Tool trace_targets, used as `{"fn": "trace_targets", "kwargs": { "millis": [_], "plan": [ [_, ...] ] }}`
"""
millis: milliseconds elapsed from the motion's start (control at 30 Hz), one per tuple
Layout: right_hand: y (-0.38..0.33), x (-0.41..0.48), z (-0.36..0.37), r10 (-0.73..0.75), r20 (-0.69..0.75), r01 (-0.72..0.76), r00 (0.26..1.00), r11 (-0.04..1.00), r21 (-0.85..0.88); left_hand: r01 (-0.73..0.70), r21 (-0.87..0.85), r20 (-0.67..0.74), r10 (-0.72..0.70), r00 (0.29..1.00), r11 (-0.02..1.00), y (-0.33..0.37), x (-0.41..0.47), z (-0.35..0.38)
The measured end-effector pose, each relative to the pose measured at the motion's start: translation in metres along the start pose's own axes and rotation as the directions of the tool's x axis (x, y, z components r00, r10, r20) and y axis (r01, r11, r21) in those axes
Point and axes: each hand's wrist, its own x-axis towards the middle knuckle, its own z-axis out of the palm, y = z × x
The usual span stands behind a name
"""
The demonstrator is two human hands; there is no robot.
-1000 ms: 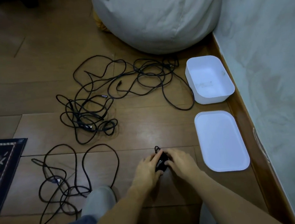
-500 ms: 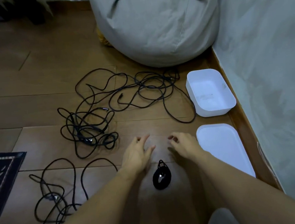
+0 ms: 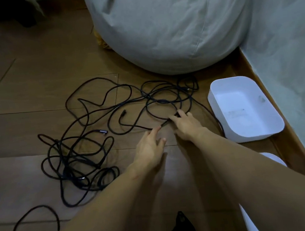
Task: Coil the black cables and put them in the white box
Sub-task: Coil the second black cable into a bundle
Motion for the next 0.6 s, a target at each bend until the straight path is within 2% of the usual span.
{"fn": "trace_targets", "kwargs": {
  "millis": [100,233,400,500,600],
  "plan": [
    [-0.004,-0.001,-0.003,0.002,-0.036,-0.004,0.999,0.998,-0.064,-0.028,0.043,0.008,0.027,1.000,0.999,-0.012,-0.008,-0.006],
    [-0.011,-0.039,-0.016,-0.102,-0.083,0.102,0.991,0.995,-0.004,-0.046,0.154,-0.015,0.049,0.999,0.987,-0.020,-0.027,-0.031],
    [-0.030,-0.105,-0.093,-0.205,-0.219,0.204,0.954,0.979,-0.026,-0.127,0.252,-0.031,0.139,0.990,0.959,0.015,-0.056,-0.091],
    [-0.040,-0.154,-0.158,-0.266,-0.311,0.266,0.912,0.963,-0.045,-0.183,0.248,-0.134,0.221,0.966,0.951,0.062,-0.084,-0.133],
    [-0.047,-0.211,-0.215,-0.288,-0.406,0.294,0.867,0.955,-0.048,-0.253,0.260,-0.262,0.320,0.911,0.932,0.108,-0.117,-0.178]
  ]
}}
